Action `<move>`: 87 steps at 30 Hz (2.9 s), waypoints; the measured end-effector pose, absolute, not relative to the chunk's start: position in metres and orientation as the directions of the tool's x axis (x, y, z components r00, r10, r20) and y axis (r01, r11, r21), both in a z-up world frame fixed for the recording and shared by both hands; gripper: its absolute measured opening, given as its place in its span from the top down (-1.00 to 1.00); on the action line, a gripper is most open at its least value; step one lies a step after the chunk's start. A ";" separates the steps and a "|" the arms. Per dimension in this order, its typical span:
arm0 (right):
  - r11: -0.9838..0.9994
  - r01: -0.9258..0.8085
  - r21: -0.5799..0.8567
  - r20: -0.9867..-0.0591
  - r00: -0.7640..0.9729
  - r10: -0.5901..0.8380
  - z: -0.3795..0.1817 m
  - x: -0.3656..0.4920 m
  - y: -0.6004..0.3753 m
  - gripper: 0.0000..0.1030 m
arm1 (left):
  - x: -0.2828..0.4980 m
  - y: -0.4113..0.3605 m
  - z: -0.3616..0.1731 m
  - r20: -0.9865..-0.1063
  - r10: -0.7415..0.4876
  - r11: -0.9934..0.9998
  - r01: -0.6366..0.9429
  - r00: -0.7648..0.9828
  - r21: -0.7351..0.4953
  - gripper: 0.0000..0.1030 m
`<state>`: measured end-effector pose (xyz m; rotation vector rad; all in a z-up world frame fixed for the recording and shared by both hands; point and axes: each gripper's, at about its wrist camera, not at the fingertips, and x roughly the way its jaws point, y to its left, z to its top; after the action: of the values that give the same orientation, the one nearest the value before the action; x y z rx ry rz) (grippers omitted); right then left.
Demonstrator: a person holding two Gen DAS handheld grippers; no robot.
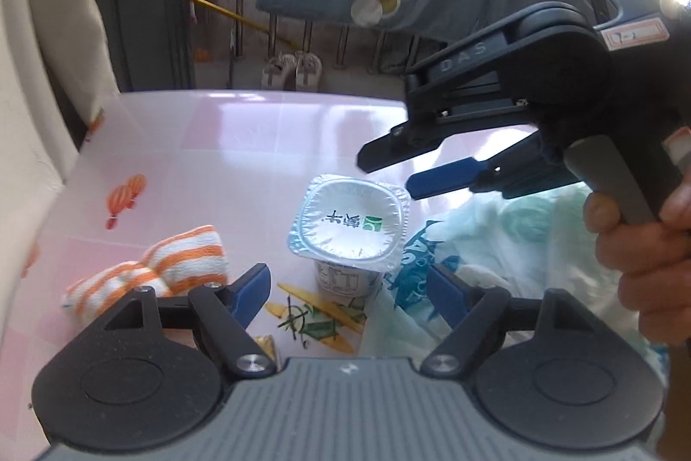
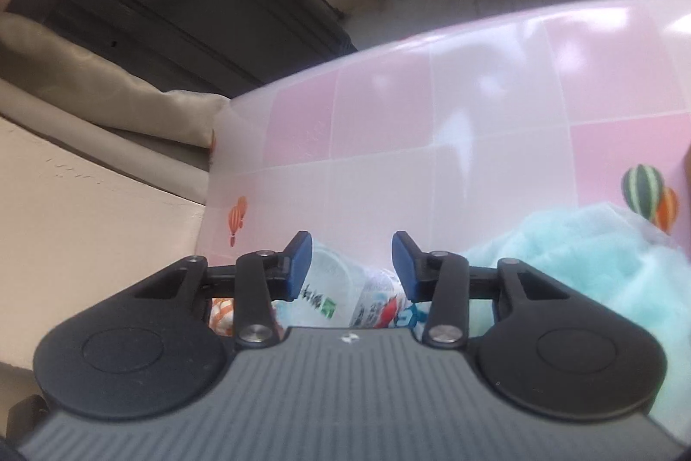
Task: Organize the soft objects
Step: 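Move the right gripper to the white yogurt cup and grasp it, then lift the yogurt cup with the right gripper and carry it toward the box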
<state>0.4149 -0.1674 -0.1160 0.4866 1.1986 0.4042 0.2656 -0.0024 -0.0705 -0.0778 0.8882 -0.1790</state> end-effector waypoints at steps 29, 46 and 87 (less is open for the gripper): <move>0.641 -0.084 0.763 -0.580 0.349 0.736 -0.007 0.346 -0.185 0.61 | 0.216 -0.013 0.033 -0.654 -0.097 0.995 0.081 0.751 -0.055 0.09; 0.560 0.079 0.825 -0.493 0.586 0.643 0.060 0.154 -0.401 0.61 | 0.111 -0.174 0.097 -0.584 -0.439 0.872 0.480 0.683 -0.095 0.56; 0.548 0.192 0.814 -0.529 0.634 0.565 -0.055 -0.026 -0.401 0.49 | 0.059 -0.119 -0.086 -0.703 -0.523 0.783 0.598 0.482 -0.173 0.74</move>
<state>-0.0260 -0.4007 -0.0550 0.9956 0.8889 0.2589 0.0594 -0.1186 -0.0857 0.0995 0.8202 -0.6845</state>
